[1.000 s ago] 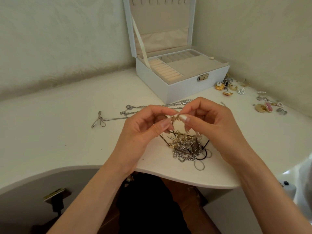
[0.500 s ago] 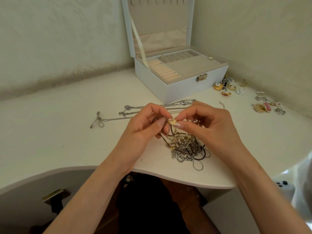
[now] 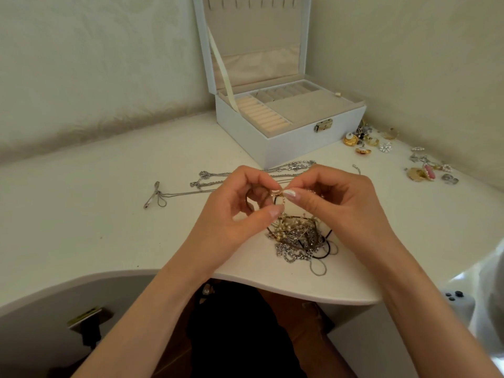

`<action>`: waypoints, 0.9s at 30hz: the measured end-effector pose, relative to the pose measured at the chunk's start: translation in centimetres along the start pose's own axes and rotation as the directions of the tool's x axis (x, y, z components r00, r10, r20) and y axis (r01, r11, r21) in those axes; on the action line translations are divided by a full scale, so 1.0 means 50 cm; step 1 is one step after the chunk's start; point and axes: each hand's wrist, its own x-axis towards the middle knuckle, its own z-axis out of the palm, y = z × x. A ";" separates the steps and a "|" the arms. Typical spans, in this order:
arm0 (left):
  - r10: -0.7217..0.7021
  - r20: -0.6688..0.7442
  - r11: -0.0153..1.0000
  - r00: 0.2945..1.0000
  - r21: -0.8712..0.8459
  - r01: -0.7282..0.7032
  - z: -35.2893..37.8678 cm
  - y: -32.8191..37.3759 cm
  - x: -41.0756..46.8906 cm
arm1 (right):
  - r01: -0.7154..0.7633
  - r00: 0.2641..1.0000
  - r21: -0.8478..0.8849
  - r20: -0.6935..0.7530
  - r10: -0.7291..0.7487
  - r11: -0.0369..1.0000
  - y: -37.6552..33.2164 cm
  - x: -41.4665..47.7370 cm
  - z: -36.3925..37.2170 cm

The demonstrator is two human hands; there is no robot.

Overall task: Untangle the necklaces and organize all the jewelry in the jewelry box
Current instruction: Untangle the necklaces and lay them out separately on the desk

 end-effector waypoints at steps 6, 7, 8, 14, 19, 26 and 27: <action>0.053 -0.129 0.981 0.990 0.191 -0.027 0.009 -0.001 0.000 | -0.025 1.000 0.021 0.000 0.025 0.999 -0.007 -0.002 0.001; 0.052 -0.139 0.984 0.989 0.178 -0.027 0.009 -0.002 0.000 | -0.037 0.999 0.035 -0.009 0.037 0.999 -0.006 -0.002 -0.001; 0.052 -0.142 0.986 0.988 0.163 -0.028 0.008 -0.002 -0.001 | -0.045 0.999 0.045 -0.012 0.046 0.998 -0.006 -0.002 -0.002; 0.035 -0.166 0.999 0.985 0.025 -0.032 0.011 0.001 -0.002 | -0.040 0.999 0.060 0.018 0.039 0.997 -0.003 -0.003 -0.003; 0.015 -0.215 0.997 0.977 -0.074 -0.032 0.015 0.004 0.002 | -0.050 0.997 0.084 0.058 0.045 0.995 -0.008 -0.006 0.002; 0.042 -0.257 0.988 0.965 -0.132 -0.078 0.013 0.001 0.003 | -0.036 0.998 0.068 0.051 0.033 0.997 -0.005 -0.006 0.002; 0.052 -0.249 0.987 0.967 -0.138 -0.088 0.012 0.001 0.003 | -0.041 0.998 0.076 0.040 0.038 0.996 -0.005 -0.006 0.002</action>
